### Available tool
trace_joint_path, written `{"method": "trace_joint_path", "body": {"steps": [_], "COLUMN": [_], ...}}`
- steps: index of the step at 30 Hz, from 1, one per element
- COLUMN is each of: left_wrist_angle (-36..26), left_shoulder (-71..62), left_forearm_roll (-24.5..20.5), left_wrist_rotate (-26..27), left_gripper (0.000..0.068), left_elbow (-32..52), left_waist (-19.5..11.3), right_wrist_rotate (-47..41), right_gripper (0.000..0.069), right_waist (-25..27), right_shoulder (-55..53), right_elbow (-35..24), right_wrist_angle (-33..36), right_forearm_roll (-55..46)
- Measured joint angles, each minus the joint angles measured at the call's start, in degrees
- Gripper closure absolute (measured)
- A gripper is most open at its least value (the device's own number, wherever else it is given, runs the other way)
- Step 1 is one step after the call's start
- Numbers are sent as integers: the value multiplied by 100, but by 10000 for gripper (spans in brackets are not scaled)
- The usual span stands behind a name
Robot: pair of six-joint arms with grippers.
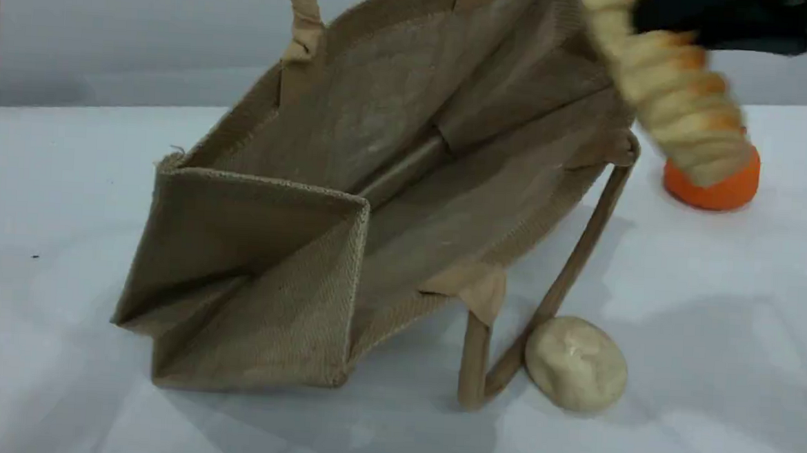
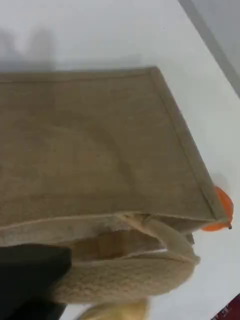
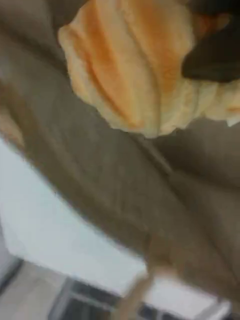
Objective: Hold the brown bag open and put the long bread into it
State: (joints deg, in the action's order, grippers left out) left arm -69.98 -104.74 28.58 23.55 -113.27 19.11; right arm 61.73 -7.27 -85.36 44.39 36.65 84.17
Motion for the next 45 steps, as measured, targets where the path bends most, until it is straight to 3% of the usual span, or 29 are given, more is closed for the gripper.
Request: {"method": "trace_joint_path", "body": {"steps": [5,10,16,28,39,43,45], "left_wrist_angle": [0,0,0,0,0,0,0], "left_shoulder": [0,0,0,0,0,0,0], "left_forearm_roll": [-6,-6,-6,5,9,9,9], "left_wrist_rotate": [0,0,0,1,1,1,1], "left_gripper": [594,594,594,594,594,594,594], "left_elbow": [0,0,0,0,0,0,0], "left_waist": [0,0,0,0,0,0,0], "right_wrist_rotate": [68,585,1038,277,758,987,987], "right_gripper": [630,633,633,636,633,585,524], "right_waist": [-1073,-1560,-1566,-1566,-1655,-1690,-1690], "right_shoulder": [-64,-456,-1134,-2328,-2831,-2826,-2820], "right_elbow": [10,10,393,1418,1727,1727,1727], "right_wrist_angle": [-823,-1628,-1192,-1215,-1038,-975,-990], "right_forearm_roll": [603,1363,1586,1581,1577,1572,1577]}}
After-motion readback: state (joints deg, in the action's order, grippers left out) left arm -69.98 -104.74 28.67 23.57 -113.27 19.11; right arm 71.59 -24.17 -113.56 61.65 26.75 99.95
